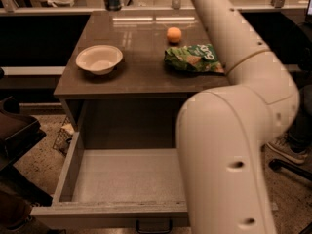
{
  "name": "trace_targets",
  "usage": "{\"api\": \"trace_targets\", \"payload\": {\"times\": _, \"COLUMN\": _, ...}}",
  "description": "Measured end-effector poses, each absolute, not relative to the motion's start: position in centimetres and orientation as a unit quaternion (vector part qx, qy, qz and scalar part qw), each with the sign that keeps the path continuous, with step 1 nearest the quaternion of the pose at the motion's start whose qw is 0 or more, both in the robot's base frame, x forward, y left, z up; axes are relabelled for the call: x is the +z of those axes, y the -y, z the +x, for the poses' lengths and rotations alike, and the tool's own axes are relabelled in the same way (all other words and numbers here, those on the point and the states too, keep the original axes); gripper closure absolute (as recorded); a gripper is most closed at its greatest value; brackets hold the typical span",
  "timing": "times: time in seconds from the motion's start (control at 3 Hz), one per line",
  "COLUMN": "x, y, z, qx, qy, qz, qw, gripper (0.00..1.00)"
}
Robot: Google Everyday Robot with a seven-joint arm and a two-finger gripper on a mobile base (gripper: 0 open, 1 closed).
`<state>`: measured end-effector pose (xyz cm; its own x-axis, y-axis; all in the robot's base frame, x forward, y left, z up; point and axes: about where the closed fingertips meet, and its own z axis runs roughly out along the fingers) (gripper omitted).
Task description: Place redbull can into top drawer
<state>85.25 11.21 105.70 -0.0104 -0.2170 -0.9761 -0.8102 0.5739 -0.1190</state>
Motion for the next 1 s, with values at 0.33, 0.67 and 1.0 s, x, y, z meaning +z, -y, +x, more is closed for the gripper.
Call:
{"api": "trace_targets", "payload": {"times": 0.33, "x": 108.4, "y": -6.8, "z": 82.0, "qx": 0.235, "qy": -0.675, "qz": -0.364, "qw": 0.597, "gripper": 1.00}}
{"api": "trace_targets", "payload": {"times": 0.67, "x": 113.2, "y": -1.8, "z": 77.0, "qx": 0.214, "qy": -0.670, "qz": -0.325, "qw": 0.632, "gripper": 1.00}}
{"api": "trace_targets", "payload": {"times": 1.0, "x": 119.3, "y": 4.5, "z": 66.9, "qx": 0.173, "qy": -0.660, "qz": -0.278, "qw": 0.676, "gripper": 1.00}}
